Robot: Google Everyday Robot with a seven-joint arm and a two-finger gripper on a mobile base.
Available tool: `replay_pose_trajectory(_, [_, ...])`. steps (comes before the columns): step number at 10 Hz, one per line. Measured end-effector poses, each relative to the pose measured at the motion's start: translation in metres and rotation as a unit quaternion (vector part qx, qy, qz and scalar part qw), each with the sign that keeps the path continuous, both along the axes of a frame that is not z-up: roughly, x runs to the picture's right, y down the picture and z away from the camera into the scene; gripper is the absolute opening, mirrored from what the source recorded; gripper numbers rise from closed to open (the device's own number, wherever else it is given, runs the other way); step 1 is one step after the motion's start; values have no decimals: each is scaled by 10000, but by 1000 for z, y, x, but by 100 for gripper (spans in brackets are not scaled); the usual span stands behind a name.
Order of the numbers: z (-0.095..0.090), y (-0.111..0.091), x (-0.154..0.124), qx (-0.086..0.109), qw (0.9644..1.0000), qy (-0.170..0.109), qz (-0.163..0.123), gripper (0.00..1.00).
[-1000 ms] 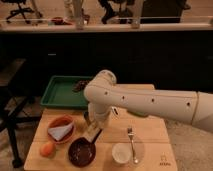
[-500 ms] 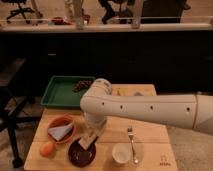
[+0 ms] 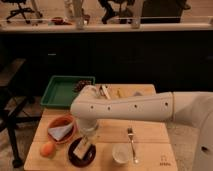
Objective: Wipe purple bowl with eraser
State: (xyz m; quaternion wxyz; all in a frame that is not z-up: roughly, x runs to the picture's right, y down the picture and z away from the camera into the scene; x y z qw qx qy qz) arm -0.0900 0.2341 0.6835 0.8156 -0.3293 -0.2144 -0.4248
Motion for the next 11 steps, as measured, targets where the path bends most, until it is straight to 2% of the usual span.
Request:
replay_pose_trajectory(2, [5,5,-6,26,9998,111,-153,0])
replay_pose_trajectory(4, [12,12,-10,117,9984,362,-420,0])
replay_pose_trajectory(6, [17,16,-11,116,9975,478,-506,0])
replay_pose_trajectory(9, [29,23,-6,-52,9972,592,-447,0])
replay_pose_trajectory(11, [37,20,1,-139,9971,664,-356,0])
